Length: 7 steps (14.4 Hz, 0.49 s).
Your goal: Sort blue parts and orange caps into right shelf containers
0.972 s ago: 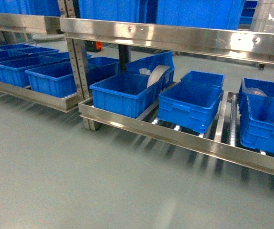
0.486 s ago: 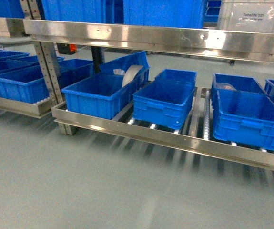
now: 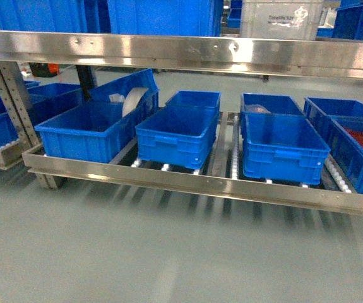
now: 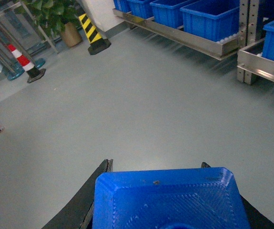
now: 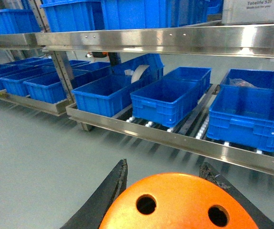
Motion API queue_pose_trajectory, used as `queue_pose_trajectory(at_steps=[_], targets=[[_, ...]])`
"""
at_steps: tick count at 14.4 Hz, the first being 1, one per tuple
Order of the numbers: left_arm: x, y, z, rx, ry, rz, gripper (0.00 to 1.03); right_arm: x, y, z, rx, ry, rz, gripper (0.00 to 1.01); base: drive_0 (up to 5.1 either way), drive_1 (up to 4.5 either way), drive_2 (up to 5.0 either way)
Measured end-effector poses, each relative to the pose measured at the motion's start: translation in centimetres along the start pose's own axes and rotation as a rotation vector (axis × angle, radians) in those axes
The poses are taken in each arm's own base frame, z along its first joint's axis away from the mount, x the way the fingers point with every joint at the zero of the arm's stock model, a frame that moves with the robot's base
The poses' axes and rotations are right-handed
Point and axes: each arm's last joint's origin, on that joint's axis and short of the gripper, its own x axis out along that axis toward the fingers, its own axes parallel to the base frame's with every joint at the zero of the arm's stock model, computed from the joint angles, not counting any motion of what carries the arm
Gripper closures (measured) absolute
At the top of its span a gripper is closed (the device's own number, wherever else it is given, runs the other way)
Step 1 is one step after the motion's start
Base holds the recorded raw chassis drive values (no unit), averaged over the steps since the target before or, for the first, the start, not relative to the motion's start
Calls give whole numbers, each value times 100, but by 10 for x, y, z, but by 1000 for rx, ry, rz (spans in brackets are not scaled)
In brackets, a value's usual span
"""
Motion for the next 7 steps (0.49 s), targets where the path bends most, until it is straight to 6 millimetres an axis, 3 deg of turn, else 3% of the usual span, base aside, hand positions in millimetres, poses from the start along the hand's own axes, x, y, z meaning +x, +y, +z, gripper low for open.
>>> queue_pose_trajectory(at_steps=[7], targets=[[0,0,0,0,0,0,58,0,0,0,0,0,0,60,-144,-144,-144]])
